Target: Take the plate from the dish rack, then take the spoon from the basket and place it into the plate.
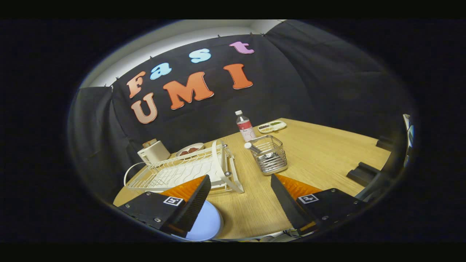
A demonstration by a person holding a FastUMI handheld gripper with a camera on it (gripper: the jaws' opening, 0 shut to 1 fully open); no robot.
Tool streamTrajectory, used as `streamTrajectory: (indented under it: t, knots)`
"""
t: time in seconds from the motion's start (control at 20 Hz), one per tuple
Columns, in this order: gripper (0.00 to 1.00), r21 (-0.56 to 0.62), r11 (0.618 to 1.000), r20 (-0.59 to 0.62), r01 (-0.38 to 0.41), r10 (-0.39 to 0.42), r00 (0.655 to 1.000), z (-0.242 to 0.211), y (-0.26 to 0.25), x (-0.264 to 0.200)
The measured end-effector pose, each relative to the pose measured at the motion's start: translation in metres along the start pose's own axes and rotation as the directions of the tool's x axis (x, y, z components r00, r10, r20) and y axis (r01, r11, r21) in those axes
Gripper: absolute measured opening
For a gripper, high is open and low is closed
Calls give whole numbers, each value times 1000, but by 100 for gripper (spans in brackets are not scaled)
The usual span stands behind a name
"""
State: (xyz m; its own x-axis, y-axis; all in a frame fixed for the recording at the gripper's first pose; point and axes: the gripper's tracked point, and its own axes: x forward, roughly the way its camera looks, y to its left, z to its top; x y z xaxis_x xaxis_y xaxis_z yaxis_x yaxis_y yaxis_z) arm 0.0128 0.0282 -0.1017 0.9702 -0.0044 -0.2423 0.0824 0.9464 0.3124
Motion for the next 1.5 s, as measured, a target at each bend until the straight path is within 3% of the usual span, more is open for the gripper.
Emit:
streamTrajectory:
  t: [0.3,0.6,0.8,0.85,0.95,1.0,1.1,1.25,1.5]
  knots:
    - [98,-114,990,84,86,-76,994,25,-16,33]
    - [99,-298,935,186,193,-141,972,45,-29,67]
    - [96,-313,932,176,185,-134,975,40,-26,79]
    - [92,-312,931,171,189,-141,975,37,-26,83]
    - [74,-319,929,164,189,-142,976,34,-25,87]
    - [60,-317,931,150,182,-140,979,30,-25,89]
    - [49,-313,939,119,143,-110,987,24,-16,92]
    - [14,-323,924,163,205,-159,974,33,-29,95]
    - [5,-337,918,189,210,-153,970,41,-26,91]
